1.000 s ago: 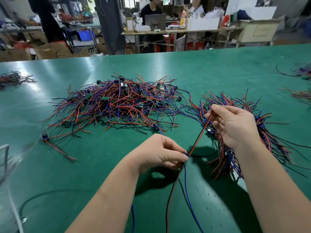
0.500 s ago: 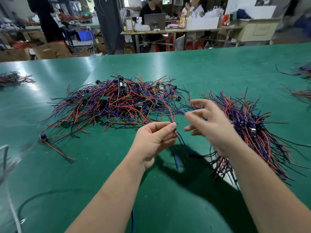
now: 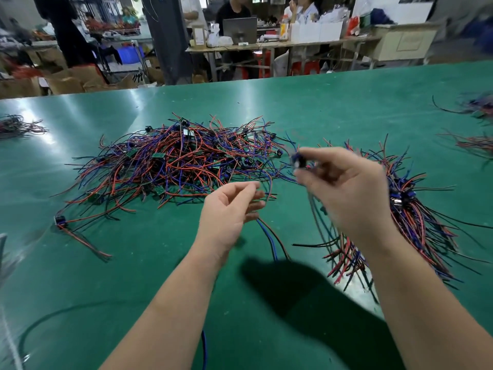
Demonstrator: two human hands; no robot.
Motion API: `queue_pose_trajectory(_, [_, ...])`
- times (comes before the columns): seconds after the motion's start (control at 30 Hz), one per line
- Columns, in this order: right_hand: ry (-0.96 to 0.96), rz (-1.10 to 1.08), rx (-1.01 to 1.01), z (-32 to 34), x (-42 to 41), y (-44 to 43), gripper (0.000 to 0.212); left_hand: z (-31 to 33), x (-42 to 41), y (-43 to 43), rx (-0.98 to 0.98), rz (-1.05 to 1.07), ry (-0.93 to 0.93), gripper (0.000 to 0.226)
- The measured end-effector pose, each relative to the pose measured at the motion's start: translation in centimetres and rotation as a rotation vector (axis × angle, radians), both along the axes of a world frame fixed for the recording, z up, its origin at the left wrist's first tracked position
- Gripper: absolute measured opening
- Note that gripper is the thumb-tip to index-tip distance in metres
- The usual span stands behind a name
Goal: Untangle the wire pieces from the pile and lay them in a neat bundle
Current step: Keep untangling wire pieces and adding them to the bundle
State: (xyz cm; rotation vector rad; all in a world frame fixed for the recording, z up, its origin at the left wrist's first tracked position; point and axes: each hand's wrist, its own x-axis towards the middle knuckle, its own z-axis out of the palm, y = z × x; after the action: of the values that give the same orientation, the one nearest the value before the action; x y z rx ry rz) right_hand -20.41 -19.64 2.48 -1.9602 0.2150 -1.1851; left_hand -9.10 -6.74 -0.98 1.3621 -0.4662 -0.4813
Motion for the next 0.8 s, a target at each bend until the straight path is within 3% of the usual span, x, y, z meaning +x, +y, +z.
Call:
queue_pose_trajectory(0.07, [-0.125,-0.194,-0.100,0.6,-0.7,-1.2,0.031,-1.1,0.6,0.3,0.311,0.196,-0.451,0.013])
queue_pose_trajectory(0.13, [-0.174,-0.414,-0.177,0.9,-1.5,-2.6,0.030,-2.3,1.0,0.6,0.579,0.203,-0.743,0.026])
queue_pose_trajectory(0.2, [-0.051,-0.557,-0.168,1.1,-2.2,-3.9,0.028,-3.2,1.2,0.6,0.834,0.107,-0.746,0.044])
queue_pose_trajectory(0.3, [0.457,-0.685,-0.077,0.4,-2.6,-5.7,0.025,-4.0,1.4,0.4,1.109,-0.018,-0.793,0.055])
queue_pose_trajectory(0.37, [0.600,-0.687,-0.052,0.1,-2.4,-5.4,0.027,-4.3,1.5,0.3,1.112,-0.023,-0.847,0.057])
queue_pose_trajectory(0.47, [0.548,-0.641,-0.058,0.2,-1.9,-4.4,0.025,-4.1,1.4,0.4,1.050,0.019,-0.843,0.053])
queue_pose_trajectory(0.6, [0.525,-0.542,-0.076,-0.4,-0.9,-3.0,0.021,-3.4,1.2,0.5,0.971,0.234,-0.887,0.021])
queue_pose_trajectory(0.7, [0.523,-0.488,-0.094,-0.9,-0.4,-2.5,0.018,-3.2,1.3,0.8,0.965,0.344,-0.932,0.031])
queue_pose_trajectory(0.8, [0.477,-0.430,-0.041,-1.1,-0.1,-2.0,0.015,-2.9,1.2,0.7,0.613,0.276,-0.710,0.030])
